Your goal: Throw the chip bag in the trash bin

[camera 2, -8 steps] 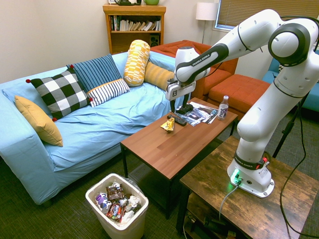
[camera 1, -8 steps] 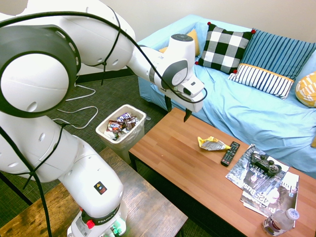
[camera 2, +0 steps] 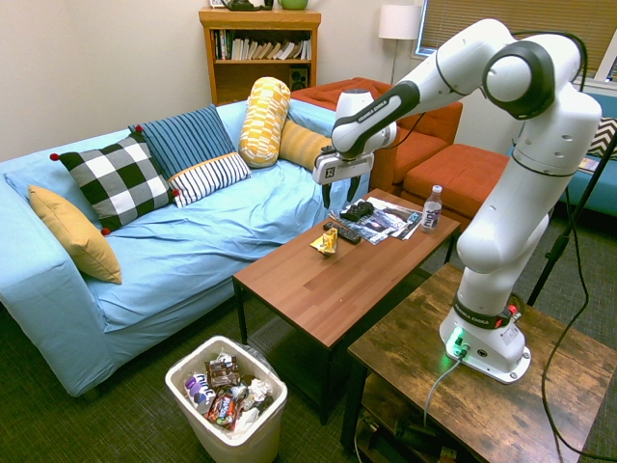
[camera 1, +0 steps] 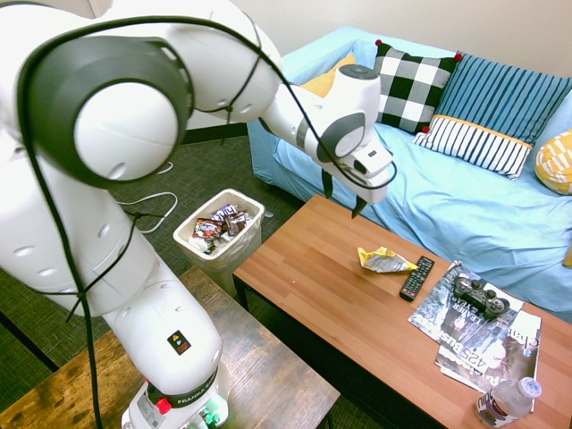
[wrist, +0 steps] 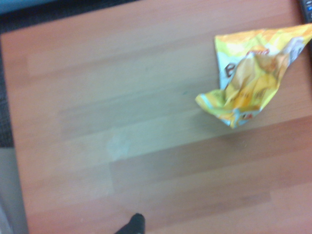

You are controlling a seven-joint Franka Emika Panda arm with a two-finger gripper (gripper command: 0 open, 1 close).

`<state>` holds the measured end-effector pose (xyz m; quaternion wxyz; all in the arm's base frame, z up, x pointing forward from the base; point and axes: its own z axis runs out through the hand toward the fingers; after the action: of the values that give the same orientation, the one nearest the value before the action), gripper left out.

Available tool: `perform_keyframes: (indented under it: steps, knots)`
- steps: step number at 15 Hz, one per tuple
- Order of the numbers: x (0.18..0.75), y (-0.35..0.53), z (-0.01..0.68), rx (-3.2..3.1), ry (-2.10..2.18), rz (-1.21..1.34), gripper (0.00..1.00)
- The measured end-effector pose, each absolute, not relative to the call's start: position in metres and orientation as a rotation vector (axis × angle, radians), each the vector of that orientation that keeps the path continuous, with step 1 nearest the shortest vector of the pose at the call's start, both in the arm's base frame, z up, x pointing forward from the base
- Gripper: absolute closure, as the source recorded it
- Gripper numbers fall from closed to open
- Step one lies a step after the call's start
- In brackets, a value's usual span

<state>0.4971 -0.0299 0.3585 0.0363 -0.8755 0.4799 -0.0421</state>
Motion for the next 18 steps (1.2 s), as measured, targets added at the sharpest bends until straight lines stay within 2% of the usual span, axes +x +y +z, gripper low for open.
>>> perform_keyframes:
  steps: [6,11,18]
  knots:
    - [0.588,-0.071,0.291,-2.558,1.722,-0.046,0.00]
    - [0.611,-0.108,0.239,-2.469,1.939,0.000,0.00]
    - [0.628,-0.123,0.163,-2.438,2.031,0.121,0.00]
